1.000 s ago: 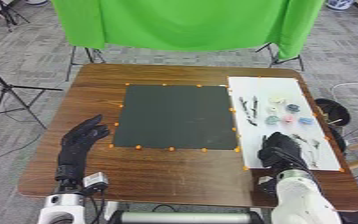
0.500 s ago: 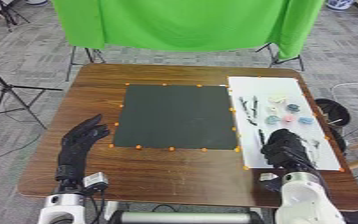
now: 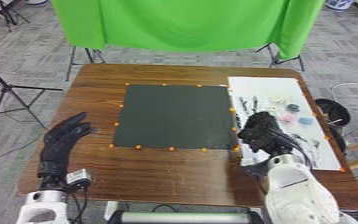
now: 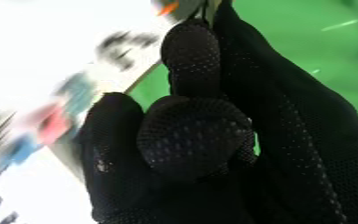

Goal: Arrange flowers

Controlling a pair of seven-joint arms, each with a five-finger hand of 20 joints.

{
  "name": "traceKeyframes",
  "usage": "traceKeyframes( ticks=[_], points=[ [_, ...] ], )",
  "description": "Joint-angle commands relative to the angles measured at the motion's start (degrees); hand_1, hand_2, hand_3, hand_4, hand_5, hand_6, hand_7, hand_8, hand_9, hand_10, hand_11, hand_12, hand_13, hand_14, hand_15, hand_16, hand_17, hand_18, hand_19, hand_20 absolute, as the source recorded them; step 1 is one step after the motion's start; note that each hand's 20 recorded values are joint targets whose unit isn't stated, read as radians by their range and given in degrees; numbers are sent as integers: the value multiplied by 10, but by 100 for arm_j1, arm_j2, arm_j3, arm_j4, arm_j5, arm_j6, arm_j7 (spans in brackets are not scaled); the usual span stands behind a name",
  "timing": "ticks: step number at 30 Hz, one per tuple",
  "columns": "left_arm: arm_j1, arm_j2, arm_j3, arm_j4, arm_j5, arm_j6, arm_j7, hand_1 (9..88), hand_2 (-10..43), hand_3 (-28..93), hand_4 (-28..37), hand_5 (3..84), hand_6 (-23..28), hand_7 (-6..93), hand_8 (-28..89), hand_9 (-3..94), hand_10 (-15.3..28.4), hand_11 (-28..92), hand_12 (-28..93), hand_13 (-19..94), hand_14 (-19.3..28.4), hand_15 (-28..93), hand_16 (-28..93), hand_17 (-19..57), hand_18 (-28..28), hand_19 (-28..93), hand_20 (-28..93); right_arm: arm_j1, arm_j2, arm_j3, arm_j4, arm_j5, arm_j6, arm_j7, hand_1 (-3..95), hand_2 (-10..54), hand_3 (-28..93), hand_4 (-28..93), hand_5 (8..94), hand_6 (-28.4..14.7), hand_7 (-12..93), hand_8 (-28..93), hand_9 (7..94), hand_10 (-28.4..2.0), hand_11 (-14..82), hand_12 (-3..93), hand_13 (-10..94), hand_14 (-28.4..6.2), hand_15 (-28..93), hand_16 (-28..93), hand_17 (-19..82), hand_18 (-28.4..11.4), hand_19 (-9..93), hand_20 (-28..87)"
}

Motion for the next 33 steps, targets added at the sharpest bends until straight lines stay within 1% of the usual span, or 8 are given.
traceKeyframes(
  ticks=[1, 2, 6, 9, 15, 19, 25, 33],
  points=[
    [-350, 790, -357, 534, -159, 609, 180, 279, -73, 691, -256, 465, 12, 154, -80, 463, 130, 227, 139, 393, 161, 248, 5, 133, 114, 77, 222, 2098, -85, -1073, 275, 116, -223, -183, 593, -95, 599, 185, 688, -82, 499, 134, 910, -128, 318, 387, 937, -4, 608, 205, 787, -18, 819, 498],
    [-408, 843, -328, 599, -170, 721, 148, 270, -66, 693, -267, 466, 12, 152, -82, 464, 130, 225, 138, 392, 160, 244, 4, 133, 114, 76, 222, 2333, -148, -1266, 378, 199, -276, -206, 594, -95, 597, 186, 687, -82, 502, 132, 911, -129, 318, 384, 937, -4, 608, 205, 787, -18, 819, 497],
    [-516, 885, -255, 793, -297, 863, 171, 223, -28, 693, -280, 467, 9, 148, -83, 465, 130, 221, 135, 390, 154, 232, 2, 132, 112, 72, 221, 3327, -390, -2239, 915, 252, -367, -243, 595, -95, 593, 192, 684, -81, 513, 125, 912, -130, 321, 380, 937, -5, 610, 201, 789, -18, 820, 495],
    [-564, 882, -187, 873, -254, 807, 162, 201, -12, 691, -282, 467, 8, 146, -83, 464, 130, 215, 133, 387, 153, 228, 3, 132, 111, 70, 221, 3985, -658, -2829, 1407, 284, -481, -266, 596, -95, 591, 194, 682, -80, 521, 120, 911, -131, 322, 379, 937, -5, 610, 200, 790, -17, 820, 493],
    [-712, 887, -8, 959, -269, 751, 209, 191, -11, 693, -283, 466, 7, 145, -82, 463, 130, 213, 135, 384, 152, 222, 5, 130, 110, 67, 219, 4954, -1238, -3617, 2304, 384, -570, -194, 594, -95, 589, 200, 681, -80, 531, 110, 912, -132, 324, 374, 937, -5, 614, 197, 790, -19, 821, 492],
    [-735, 874, 43, 961, -262, 717, 208, 185, -14, 696, -283, 466, 7, 145, -81, 463, 130, 213, 136, 383, 151, 219, 5, 130, 109, 65, 218, 5193, -1638, -3873, 2662, 301, -626, -179, 594, -95, 587, 202, 680, -80, 535, 106, 913, -132, 327, 371, 937, -4, 618, 195, 792, -19, 822, 492],
    [-720, 831, 96, 978, -244, 711, 215, 182, -16, 699, -283, 466, 7, 146, -80, 462, 130, 212, 136, 380, 150, 216, 6, 129, 108, 62, 218, 5356, -1969, -4281, 2860, 706, -656, -124, 597, -95, 580, 210, 678, -81, 541, 100, 913, -133, 331, 365, 937, -4, 620, 192, 792, -18, 823, 491],
    [-727, 752, 205, 1113, -265, 746, 180, 175, -14, 691, -283, 472, 7, 147, -81, 462, 130, 211, 136, 372, 147, 203, 8, 119, 104, 49, 212, 5043, -2078, -4330, 2854, 1606, -406, 54, 603, -95, 575, 204, 676, -82, 550, 79, 916, -135, 328, 347, 937, -7, 608, 184, 795, -15, 819, 483]
  ],
)
